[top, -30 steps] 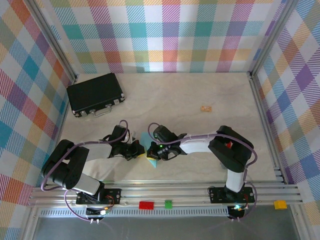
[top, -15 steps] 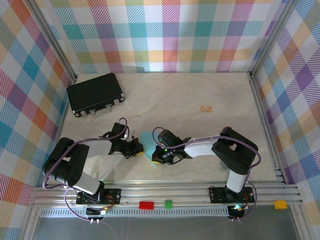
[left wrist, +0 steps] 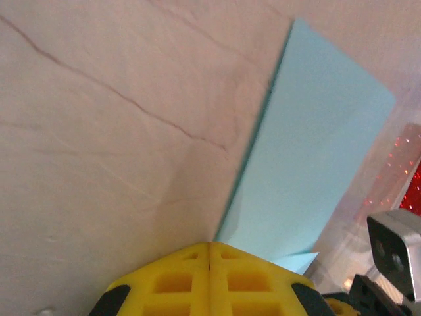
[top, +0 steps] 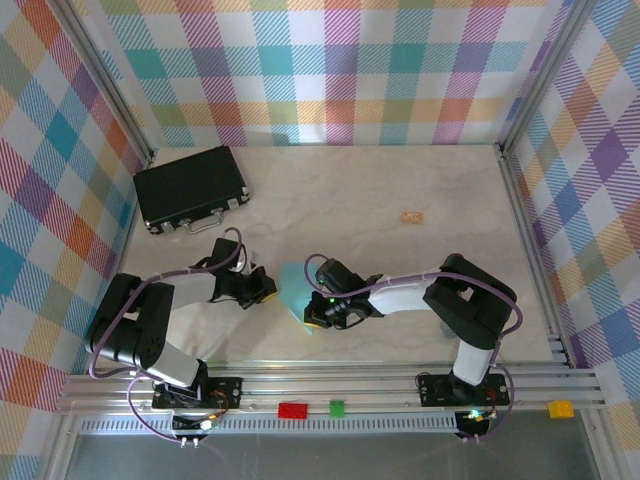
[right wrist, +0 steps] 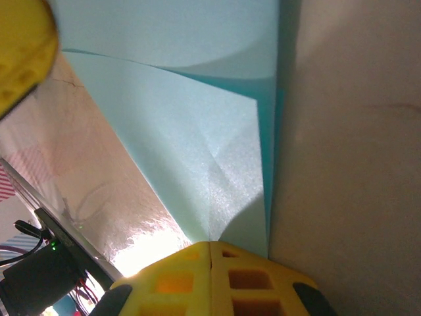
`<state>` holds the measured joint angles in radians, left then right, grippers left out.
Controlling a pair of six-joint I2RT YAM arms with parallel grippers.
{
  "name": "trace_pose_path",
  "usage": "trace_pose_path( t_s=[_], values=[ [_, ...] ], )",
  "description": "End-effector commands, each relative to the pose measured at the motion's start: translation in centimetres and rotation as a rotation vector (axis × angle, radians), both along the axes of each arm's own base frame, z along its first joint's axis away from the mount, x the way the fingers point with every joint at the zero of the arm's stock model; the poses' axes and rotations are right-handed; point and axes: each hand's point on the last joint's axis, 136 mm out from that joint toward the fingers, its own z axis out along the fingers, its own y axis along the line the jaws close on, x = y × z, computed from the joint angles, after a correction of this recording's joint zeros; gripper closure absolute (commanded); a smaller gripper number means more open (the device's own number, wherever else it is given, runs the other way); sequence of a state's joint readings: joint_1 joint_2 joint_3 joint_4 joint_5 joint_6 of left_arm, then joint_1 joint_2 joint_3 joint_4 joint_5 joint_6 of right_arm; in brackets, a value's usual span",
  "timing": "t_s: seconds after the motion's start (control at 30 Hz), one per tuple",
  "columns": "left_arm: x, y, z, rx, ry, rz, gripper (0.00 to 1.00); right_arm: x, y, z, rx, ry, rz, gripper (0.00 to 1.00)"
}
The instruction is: Fold a paper plane with a square sheet of paper (pick it up from the middle)
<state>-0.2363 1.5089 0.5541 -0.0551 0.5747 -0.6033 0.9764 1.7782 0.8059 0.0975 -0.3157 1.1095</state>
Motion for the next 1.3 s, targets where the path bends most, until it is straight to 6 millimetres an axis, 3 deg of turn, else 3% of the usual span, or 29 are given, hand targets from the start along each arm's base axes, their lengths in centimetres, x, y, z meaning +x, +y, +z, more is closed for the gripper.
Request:
trace_pose_path(
  t_s=[0.0,0.17,0.3,0.5,0.67,0.83,1.07,1.13,1.27],
  values=[
    [0.7,1.2,1.3,0.037,-0.034,0.036,1.00,-3.2,-4.3,-4.1,-0.203,0.112,0.029,1.00],
    [0.3,0.7,4.8,-0.008,-0.124,0.019,0.99,-3.0,-4.1,-3.7,-0.206,0.103,0.052,1.00],
    [-0.8,-2.0,5.7,-0.116,-0.160,-0.081,0.98,-2.9,-3.8,-3.3,-0.200,0.100,0.068,1.00],
    [-2.1,-4.3,3.5,-0.137,-0.093,-0.171,0.98,-2.7,-3.5,-2.8,-0.193,0.092,0.075,1.00],
    [-2.5,-4.4,0.6,-0.119,-0.034,-0.176,0.98,-2.2,-2.6,-2.1,-0.172,0.078,0.081,1.00],
    [-3.8,-3.0,-2.7,-0.027,0.053,-0.153,1.00,-1.3,-1.1,-0.2,-0.115,0.035,0.090,1.00],
    [-5.0,-2.5,-3.3,-0.010,0.076,-0.161,1.00,1.2,3.8,3.9,0.061,-0.052,0.109,1.00],
    [-4.9,-2.3,-3.2,0.005,0.068,-0.161,1.00,1.7,4.7,3.8,0.077,-0.049,0.099,1.00],
    [-4.9,-2.2,-3.1,0.006,0.065,-0.163,1.00,1.9,5.0,1.5,0.037,-0.007,0.095,1.00]
  ],
)
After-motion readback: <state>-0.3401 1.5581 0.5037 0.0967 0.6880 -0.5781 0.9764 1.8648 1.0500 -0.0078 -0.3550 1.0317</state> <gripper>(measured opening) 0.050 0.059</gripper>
